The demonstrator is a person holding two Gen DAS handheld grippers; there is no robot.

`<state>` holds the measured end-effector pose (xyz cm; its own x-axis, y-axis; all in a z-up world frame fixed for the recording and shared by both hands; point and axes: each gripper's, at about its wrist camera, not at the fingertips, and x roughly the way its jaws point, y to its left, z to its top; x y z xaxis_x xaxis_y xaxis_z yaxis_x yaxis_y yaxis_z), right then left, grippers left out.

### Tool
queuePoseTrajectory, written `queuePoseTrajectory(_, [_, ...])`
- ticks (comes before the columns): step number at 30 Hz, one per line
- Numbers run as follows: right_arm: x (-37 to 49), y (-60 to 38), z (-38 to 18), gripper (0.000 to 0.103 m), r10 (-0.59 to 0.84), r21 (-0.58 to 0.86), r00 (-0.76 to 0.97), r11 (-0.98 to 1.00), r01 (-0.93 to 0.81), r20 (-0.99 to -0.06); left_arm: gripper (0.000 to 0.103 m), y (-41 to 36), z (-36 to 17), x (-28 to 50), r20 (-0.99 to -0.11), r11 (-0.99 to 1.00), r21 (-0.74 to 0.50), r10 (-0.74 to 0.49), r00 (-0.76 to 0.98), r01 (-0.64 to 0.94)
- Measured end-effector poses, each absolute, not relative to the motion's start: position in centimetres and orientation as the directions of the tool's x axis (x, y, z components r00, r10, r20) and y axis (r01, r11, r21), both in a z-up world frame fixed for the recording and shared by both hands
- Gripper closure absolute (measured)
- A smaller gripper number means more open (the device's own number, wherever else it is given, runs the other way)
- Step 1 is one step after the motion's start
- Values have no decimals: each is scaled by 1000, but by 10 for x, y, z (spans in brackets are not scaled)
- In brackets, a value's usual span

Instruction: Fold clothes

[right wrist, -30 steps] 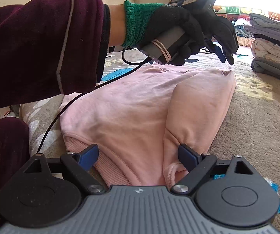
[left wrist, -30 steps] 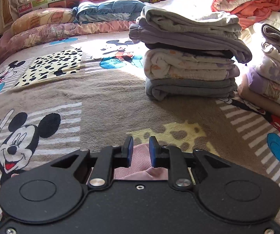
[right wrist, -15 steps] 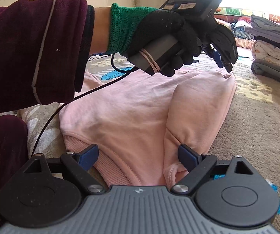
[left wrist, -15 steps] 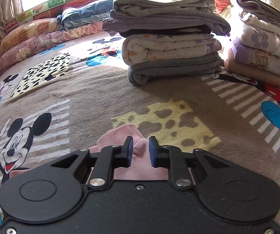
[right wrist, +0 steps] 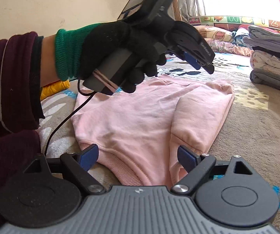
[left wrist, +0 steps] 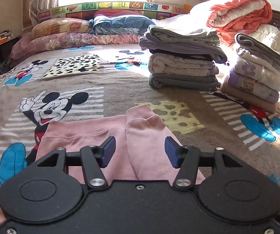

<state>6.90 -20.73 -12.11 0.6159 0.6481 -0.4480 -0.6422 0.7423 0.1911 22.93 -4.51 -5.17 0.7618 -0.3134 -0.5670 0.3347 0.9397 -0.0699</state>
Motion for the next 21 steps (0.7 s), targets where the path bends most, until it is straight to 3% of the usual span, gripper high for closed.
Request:
queuePoseTrajectory(9, [43,-216,-115,16,593,126,658,779,-614,-463,48,62,-88,115,-556,918,-381,-325,765,113])
queuePoseTrajectory(14, [46,-218,-117,16,541,127,711,826,-549,-450,48,90,-94,91,-550,901,-430,-315,773,61])
queuePoseTrajectory(18, [52,-202,-130,15,533,120,679,822,-556,-505,48,112,-90,74,-517,896,-438,-319,794,75])
queuePoseTrajectory(21, [51,-186,-147,8,484,65,655,829,-555,-581,48,130,-92,69,-499,883,-467,-313,808,54])
